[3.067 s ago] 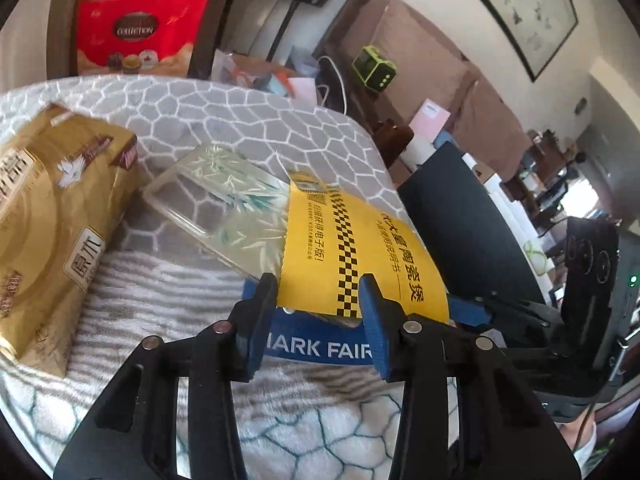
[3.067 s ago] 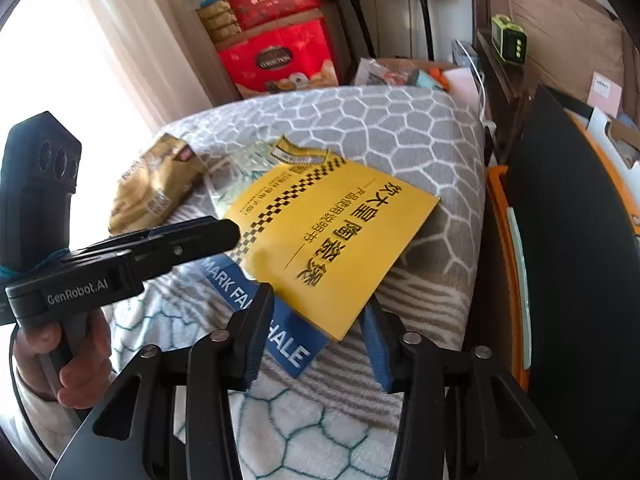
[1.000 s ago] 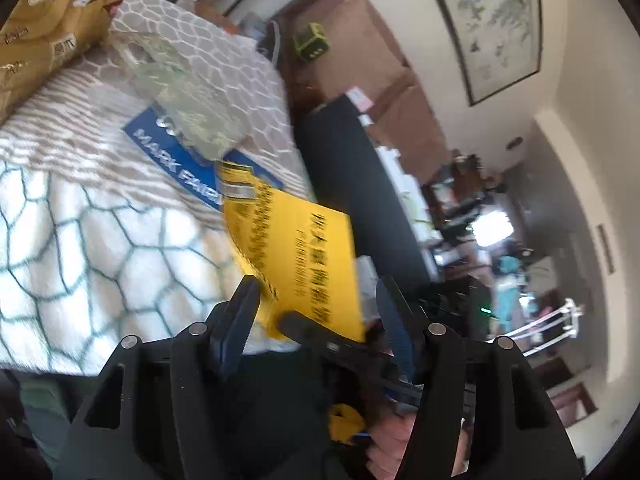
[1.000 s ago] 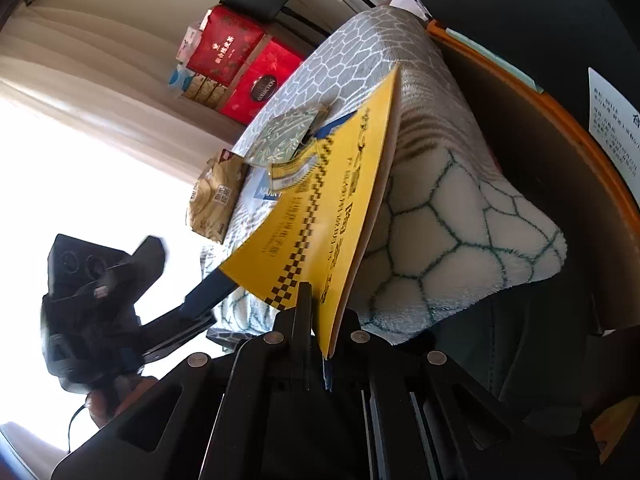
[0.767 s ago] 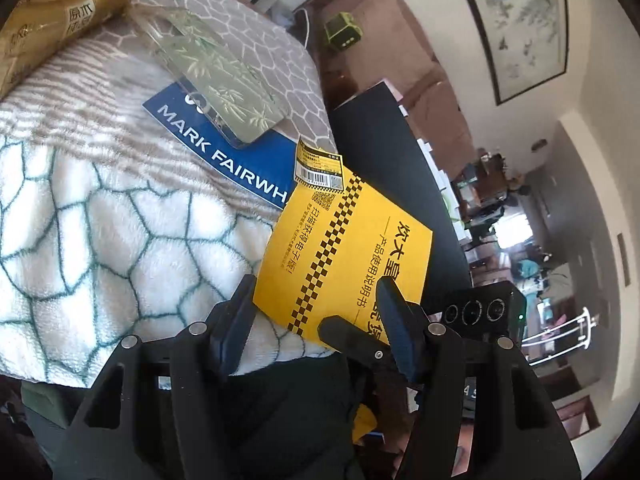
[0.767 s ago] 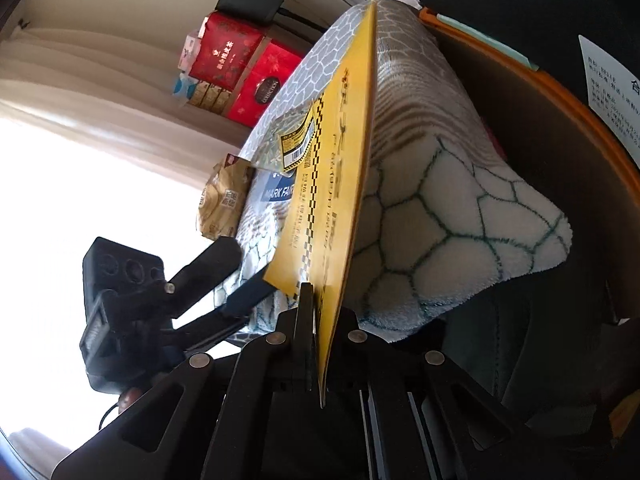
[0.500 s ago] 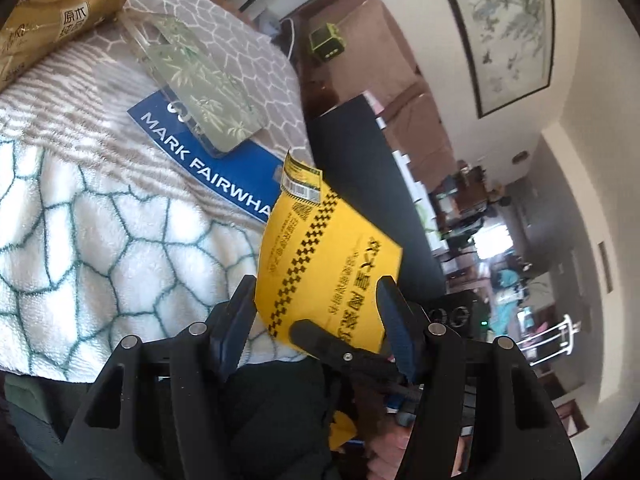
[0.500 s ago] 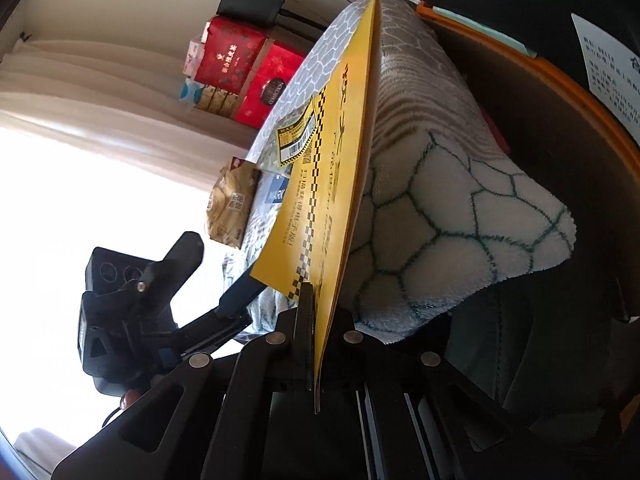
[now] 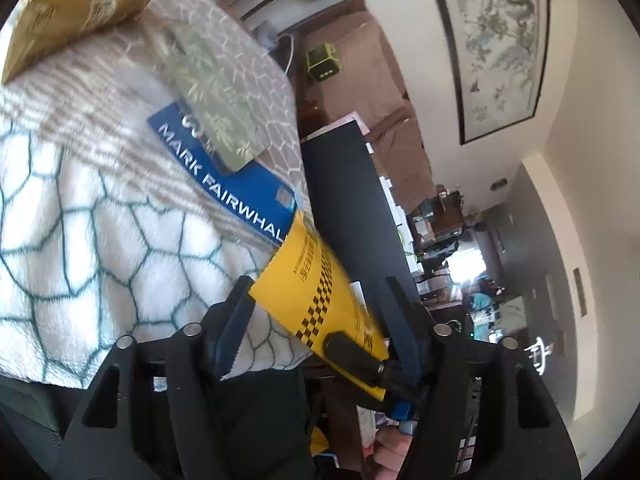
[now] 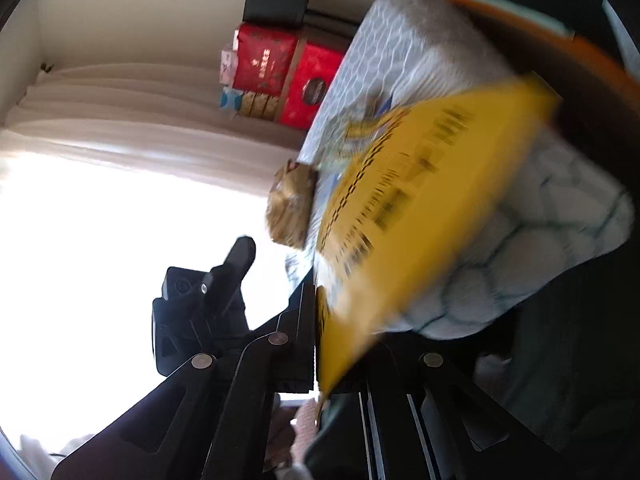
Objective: Organize objects
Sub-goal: 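Lift the yellow booklet with the left tool while the right tool approaches it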
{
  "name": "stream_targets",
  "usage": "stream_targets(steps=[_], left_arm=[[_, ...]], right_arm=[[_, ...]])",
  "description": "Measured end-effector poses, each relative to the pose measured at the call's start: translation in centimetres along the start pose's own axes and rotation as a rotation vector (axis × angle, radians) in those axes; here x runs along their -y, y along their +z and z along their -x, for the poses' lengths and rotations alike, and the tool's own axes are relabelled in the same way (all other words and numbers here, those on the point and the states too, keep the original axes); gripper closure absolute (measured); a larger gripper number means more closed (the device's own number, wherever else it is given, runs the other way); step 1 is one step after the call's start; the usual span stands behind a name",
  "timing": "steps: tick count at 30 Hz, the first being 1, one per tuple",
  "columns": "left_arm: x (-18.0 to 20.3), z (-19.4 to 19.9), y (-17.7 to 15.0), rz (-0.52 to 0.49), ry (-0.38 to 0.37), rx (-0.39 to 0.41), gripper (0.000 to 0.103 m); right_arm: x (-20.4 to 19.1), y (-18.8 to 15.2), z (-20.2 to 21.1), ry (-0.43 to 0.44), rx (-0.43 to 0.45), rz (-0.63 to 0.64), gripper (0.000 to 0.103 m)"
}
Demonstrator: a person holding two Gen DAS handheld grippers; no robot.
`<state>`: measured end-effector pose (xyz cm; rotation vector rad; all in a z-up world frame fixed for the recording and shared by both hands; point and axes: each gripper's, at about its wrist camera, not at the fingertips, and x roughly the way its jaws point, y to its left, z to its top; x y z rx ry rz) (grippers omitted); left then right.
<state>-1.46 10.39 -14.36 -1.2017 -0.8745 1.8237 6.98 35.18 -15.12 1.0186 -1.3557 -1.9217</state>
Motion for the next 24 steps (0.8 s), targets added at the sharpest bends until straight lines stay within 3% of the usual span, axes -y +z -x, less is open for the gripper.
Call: stream_targets(steps=[8, 16, 18, 19, 21, 24], left_arm=[[-0.3, -0.6, 0.4, 0.049, -0.014, -0.024, 0.035], [0.0, -1.0, 0.1, 0.041, -0.011, -0.031, 0.036], [0.0, -1.0, 0.1, 0.025, -0.005, -0.031, 0.058], [0.0, -1.0, 0.1, 0.022, 0.008, -0.031, 0.063], [-0.2, -0.9, 0.1, 0.022, 0.038, -0.019, 0.082], [-0.8, -0.6, 0.1, 0.032, 0.052, -0.002, 0.095]], right_arm=[[-0.9, -0.4, -0.9, 0.089, -0.039, 0.015, 0.103], [-0.9, -1.8, -1.9, 0.074, -0.119, 0.061, 0.103], [-0.8, -2.2, -2.5, 0.049, -0.140, 0.072, 0.103], [-0.8, -2.4, -2.8, 0.037, -0.147, 0.077, 0.102], [-0.6, -2.4, -2.9, 0.040, -0.148, 0.071, 0.101], [-0.3, -2.2, -2.6, 0.043, -0.133, 0.060, 0.091]])
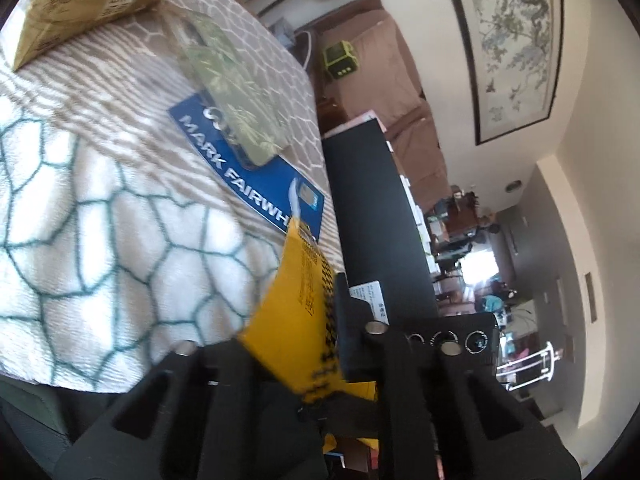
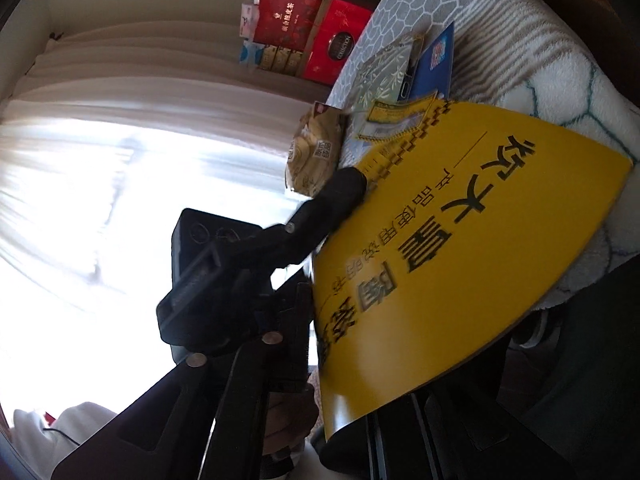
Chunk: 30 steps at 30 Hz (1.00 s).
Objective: Organize objects
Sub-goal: 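Lift the yellow booklet with the left tool while the right tool approaches it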
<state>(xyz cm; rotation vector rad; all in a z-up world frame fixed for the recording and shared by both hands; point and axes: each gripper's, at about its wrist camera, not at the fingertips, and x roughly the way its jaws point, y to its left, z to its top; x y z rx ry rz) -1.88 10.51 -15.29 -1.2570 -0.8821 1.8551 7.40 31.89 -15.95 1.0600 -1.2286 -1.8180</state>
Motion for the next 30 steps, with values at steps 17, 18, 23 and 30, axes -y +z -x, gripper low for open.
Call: stream_targets(steps=[17, 18, 23, 30], left_arm=[[2.7, 0.4, -2.0, -0.168, 0.101, 0.063, 0.100], [3.1, 0.6, -2.1, -0.192, 0.115, 0.071, 0.100], [5.0, 1.3, -3.0, -0.315, 0.195, 0.116, 0.100], [7.3, 2.7, -3.1, -0.414, 0.285, 0.198, 0.100]], right_arm=[[1.0, 1.5, 2.8, -0.190, 0.162, 0.054, 0.090], [0.6, 1.4, 2.8, -0.206, 0.165, 0.074, 0.091], [-2.2, 1.6, 2.0, -0.316, 0.190, 0.216, 0.095], [-5.6, 1.6, 0.1, -0.454, 0.166, 0.409, 0.095]])
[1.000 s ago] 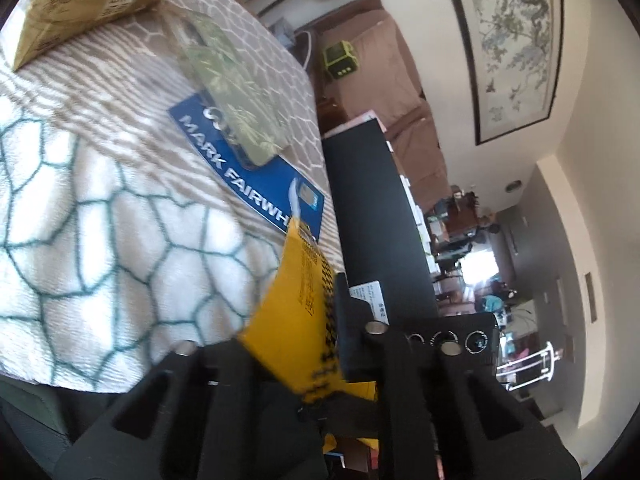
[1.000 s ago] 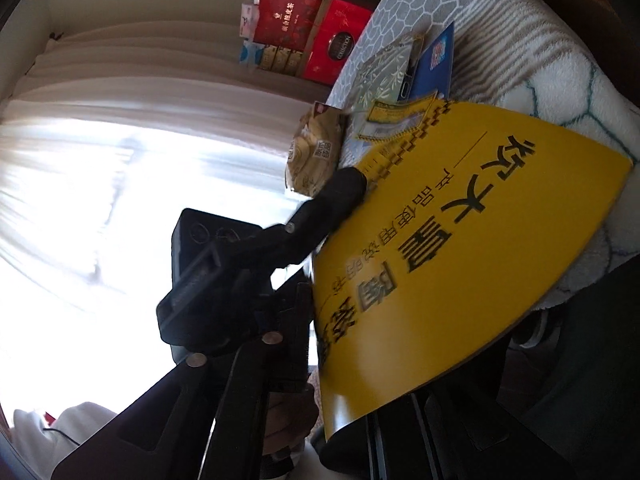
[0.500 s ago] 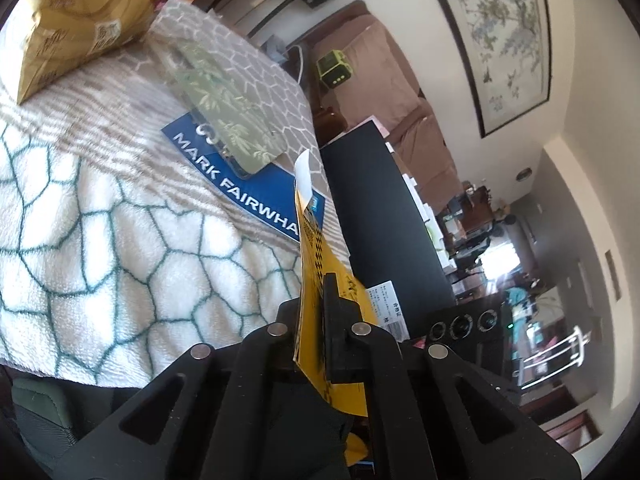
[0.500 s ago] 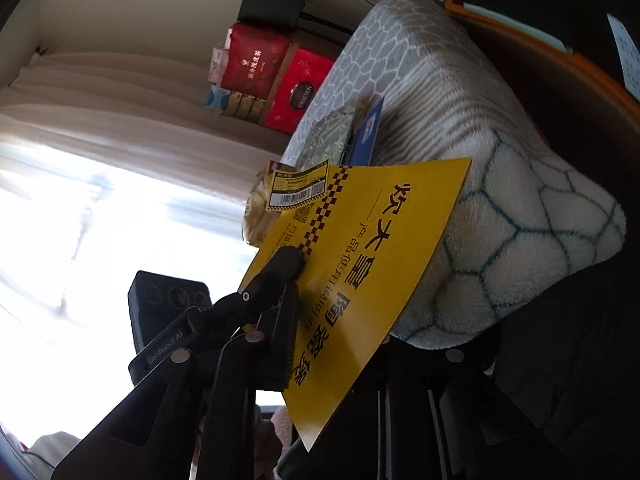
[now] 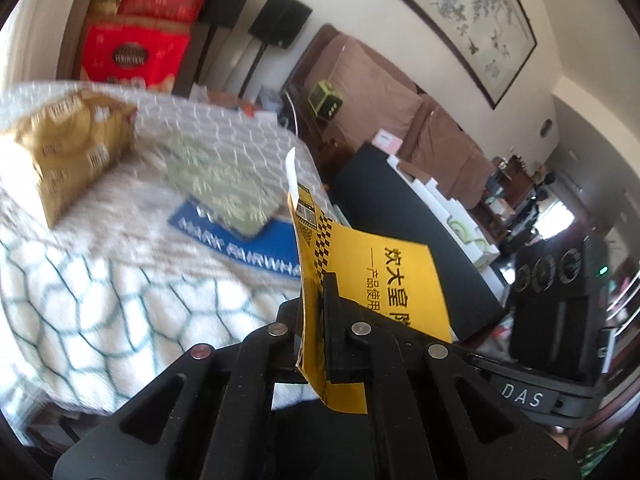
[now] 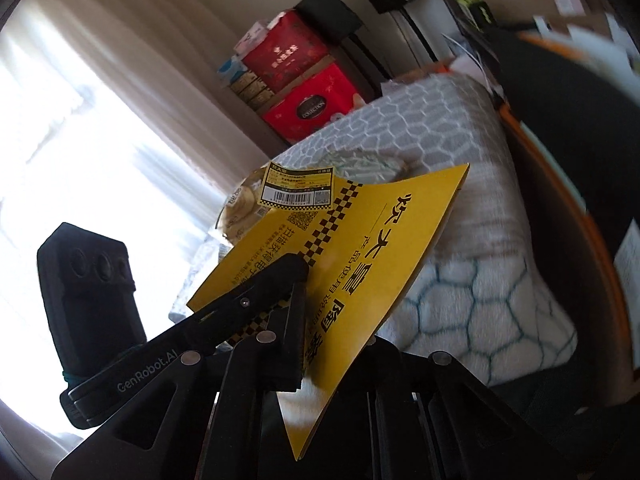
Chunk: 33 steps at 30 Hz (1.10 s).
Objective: Organize objects
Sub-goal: 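Lift the yellow booklet with the left tool while the right tool approaches it, then close the right tool on the yellow booklet while the left tool holds it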
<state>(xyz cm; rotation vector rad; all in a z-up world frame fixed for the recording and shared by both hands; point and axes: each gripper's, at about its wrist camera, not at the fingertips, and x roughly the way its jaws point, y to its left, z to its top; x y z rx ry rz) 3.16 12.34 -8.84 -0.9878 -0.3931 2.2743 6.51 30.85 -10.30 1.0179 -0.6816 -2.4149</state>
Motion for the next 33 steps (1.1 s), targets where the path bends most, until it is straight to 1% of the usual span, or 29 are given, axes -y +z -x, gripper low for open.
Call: stream_targets(steps=[2, 4, 7, 12, 21, 24, 29, 31, 33], left_arm=[[0.1, 0.6, 0.7, -0.011, 0.018, 0.030, 0.099], [0.3, 1.3, 1.3, -0.015, 0.030, 0.060, 0.099], [0.2, 1.9, 2.3, -0.027, 0.058, 0.094, 0.099], [0.9, 1.5, 3.3, -0.087, 0.112, 0.096, 0.099], [3.8, -0.2, 4.7, -0.212, 0.135, 0.093, 0.099], [5.7, -1.1, 5.8, -0.249, 0.126, 0.082, 0.099], [9.6, -1.8, 6.7, -0.363, 0.097, 0.131, 0.099], [10.9, -2.2, 6.7, -0.405, 0.095, 0.151, 0.099], [12.0, -2.6, 6.6, -0.426, 0.098, 0.160, 0.099]], right_arm=[[-1.3, 0.5, 0.3, -0.035, 0.006, 0.082, 0.095], [-2.3, 0.7, 0.6, -0.052, 0.016, 0.138, 0.095], [-3.1, 1.4, 0.3, -0.045, 0.030, 0.183, 0.095], [-2.1, 2.6, -0.9, 0.009, 0.041, 0.163, 0.095], [-0.7, 4.7, 0.4, 0.017, 0.094, 0.182, 0.095], [0.4, 5.7, 1.6, 0.016, 0.134, 0.163, 0.095], [1.3, 7.1, 5.5, -0.003, 0.233, 0.192, 0.095], [1.9, 7.4, 6.6, 0.002, 0.257, 0.188, 0.095], [2.7, 7.6, 7.6, 0.010, 0.275, 0.169, 0.095]])
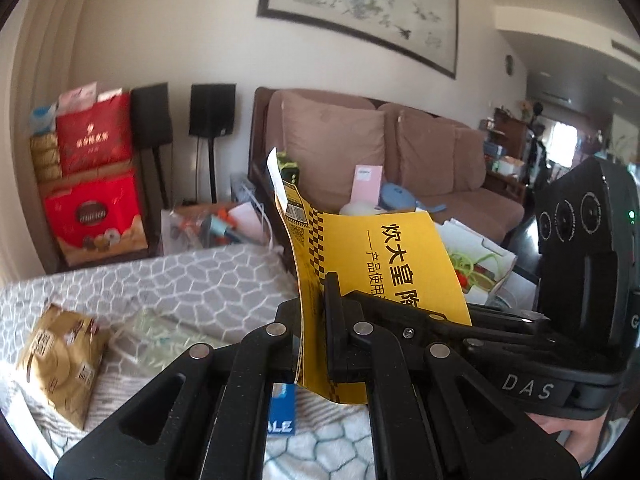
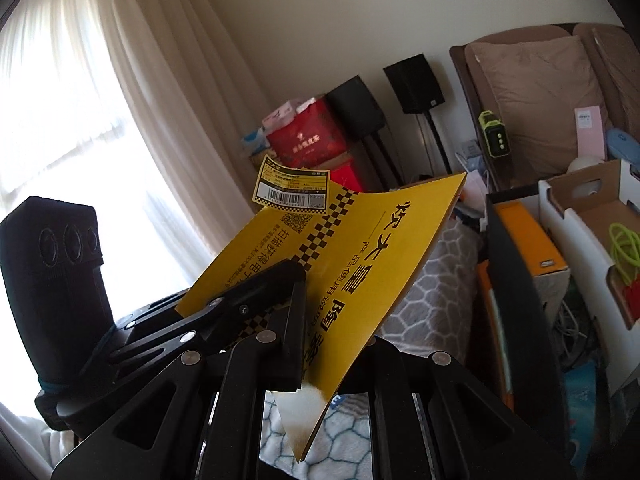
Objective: Organize objects
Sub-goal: 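Close the right tool on the yellow booklet while the left tool holds it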
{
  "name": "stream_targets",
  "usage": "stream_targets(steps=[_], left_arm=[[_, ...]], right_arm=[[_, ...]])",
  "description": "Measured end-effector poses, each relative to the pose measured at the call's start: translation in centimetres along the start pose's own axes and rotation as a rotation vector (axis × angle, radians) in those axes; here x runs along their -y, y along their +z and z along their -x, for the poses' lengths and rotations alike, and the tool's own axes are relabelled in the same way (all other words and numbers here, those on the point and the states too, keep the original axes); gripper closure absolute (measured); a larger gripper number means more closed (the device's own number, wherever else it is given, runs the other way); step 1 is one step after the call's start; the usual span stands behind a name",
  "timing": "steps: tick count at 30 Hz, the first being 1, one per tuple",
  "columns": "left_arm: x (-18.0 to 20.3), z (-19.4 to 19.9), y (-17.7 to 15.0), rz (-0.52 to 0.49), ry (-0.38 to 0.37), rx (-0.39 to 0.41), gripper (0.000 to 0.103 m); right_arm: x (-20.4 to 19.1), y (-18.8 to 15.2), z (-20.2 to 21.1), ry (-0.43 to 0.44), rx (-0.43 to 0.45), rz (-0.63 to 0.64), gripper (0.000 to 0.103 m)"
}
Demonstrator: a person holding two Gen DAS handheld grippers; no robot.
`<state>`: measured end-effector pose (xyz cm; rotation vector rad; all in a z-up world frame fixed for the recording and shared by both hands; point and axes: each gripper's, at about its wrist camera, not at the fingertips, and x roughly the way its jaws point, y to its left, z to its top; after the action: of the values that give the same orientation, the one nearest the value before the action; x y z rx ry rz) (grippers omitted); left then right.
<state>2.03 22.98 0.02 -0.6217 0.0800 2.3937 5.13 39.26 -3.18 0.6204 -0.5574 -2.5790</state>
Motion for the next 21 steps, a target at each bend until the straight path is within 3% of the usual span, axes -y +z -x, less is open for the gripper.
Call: stream_targets(steps=[6, 11, 21], left_arm=[[2.2, -0.6, 1.1, -0.041, -0.006, -0.009, 0.099], [3.3, -1.0, 0.8, -0.076, 0.048, -0.015, 0.099], [4.3, -0.5, 2.2, -0.082, 0.031, -0.008, 0.099]], right_arm=[[0.9, 0.6, 1.4, -0.022, 0.020, 0.003, 0.095], [1.2, 0.6, 1.3, -0.035, 0.020, -0.018, 0.095], [0.8, 1.3, 2.8, -0.029, 0.050, 0.019, 0.095]])
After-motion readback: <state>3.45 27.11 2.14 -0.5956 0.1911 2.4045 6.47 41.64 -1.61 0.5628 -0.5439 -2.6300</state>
